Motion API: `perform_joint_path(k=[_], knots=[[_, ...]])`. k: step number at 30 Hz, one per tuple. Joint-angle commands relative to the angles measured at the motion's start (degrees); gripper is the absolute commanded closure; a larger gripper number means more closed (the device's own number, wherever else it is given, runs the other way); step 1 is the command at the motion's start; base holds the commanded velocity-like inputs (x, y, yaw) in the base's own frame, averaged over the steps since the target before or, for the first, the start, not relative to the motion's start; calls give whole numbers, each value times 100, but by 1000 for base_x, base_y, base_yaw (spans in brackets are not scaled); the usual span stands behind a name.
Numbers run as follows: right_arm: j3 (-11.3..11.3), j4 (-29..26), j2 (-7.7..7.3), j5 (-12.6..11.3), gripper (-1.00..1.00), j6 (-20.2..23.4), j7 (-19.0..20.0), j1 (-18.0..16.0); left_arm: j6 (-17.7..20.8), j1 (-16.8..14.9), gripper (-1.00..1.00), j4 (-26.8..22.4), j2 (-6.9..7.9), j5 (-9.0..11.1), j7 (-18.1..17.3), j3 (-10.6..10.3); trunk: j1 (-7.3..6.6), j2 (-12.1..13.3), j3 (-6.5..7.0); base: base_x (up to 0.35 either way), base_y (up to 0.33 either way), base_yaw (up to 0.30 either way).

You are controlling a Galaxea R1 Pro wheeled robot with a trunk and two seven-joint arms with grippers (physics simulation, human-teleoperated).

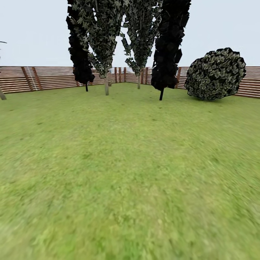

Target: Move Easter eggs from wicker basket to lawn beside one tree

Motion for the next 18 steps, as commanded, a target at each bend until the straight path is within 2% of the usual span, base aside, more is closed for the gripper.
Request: perform_joint_path(k=[1, 18], knots=[[13, 2, -1, 43, -100, -15, -5, -3, -1, 0, -100, -3, -1, 3, -6, 3, 3, -2, -4, 325, 0, 0], [13, 1, -1, 43, -100, -15, -5, -3, -1, 0, -100, -3, -2, 3, -6, 3, 3, -2, -4, 325, 0, 0]])
